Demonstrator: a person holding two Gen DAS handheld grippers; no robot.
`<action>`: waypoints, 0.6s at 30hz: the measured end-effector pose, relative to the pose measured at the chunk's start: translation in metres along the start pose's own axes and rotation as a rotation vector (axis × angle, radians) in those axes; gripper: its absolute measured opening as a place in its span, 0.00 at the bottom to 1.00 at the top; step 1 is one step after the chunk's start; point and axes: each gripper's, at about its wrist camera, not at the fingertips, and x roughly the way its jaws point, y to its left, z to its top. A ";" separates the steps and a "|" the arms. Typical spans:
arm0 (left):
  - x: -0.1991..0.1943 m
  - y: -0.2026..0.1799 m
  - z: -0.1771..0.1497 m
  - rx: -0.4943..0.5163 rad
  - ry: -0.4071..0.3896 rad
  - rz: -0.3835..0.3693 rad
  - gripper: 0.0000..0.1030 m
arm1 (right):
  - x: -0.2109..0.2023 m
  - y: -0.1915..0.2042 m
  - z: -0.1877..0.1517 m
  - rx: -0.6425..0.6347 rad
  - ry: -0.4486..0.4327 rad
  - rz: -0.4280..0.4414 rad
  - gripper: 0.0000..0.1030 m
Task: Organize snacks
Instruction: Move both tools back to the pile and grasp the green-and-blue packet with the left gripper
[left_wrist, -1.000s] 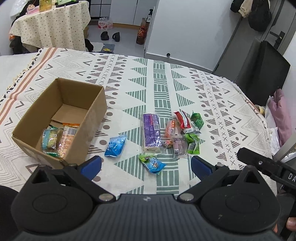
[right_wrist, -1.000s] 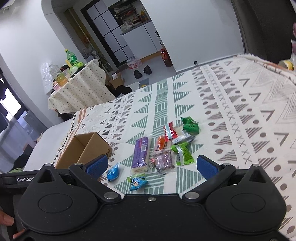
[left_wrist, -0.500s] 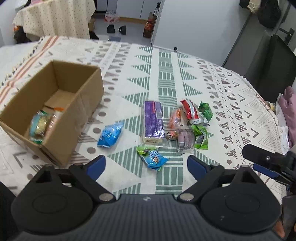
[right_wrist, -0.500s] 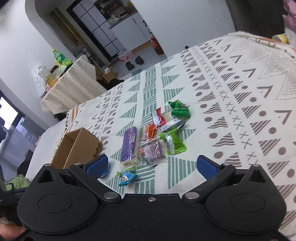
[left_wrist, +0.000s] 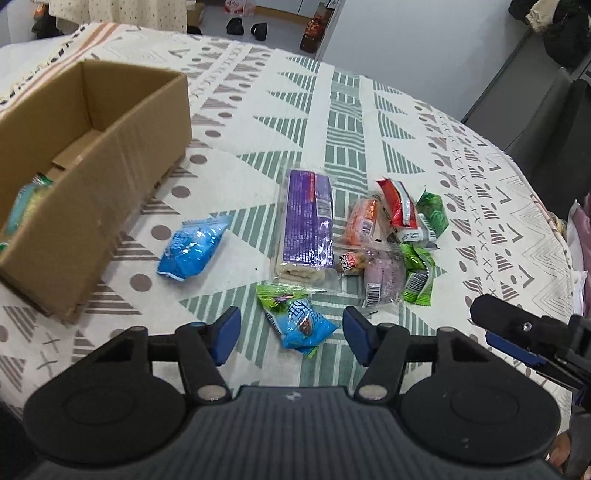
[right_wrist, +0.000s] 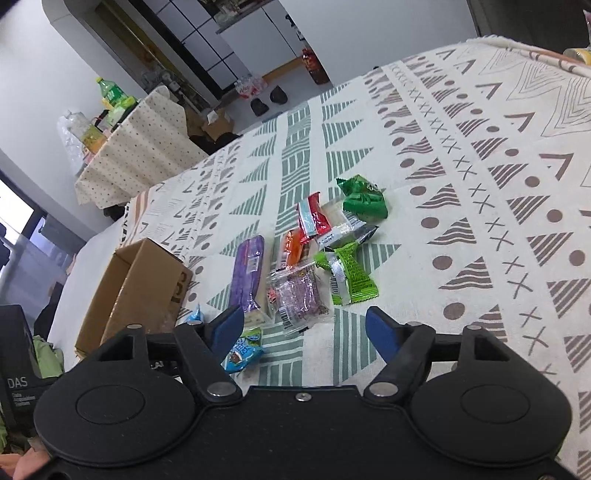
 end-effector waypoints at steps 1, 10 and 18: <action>0.004 0.000 0.000 -0.001 0.006 0.001 0.56 | 0.003 -0.001 0.001 0.004 0.004 -0.001 0.69; 0.037 0.003 -0.001 -0.012 0.051 0.026 0.44 | 0.031 -0.002 0.006 -0.003 0.056 0.012 0.62; 0.037 0.005 0.002 -0.014 0.040 0.018 0.30 | 0.049 0.001 0.007 -0.035 0.088 0.025 0.57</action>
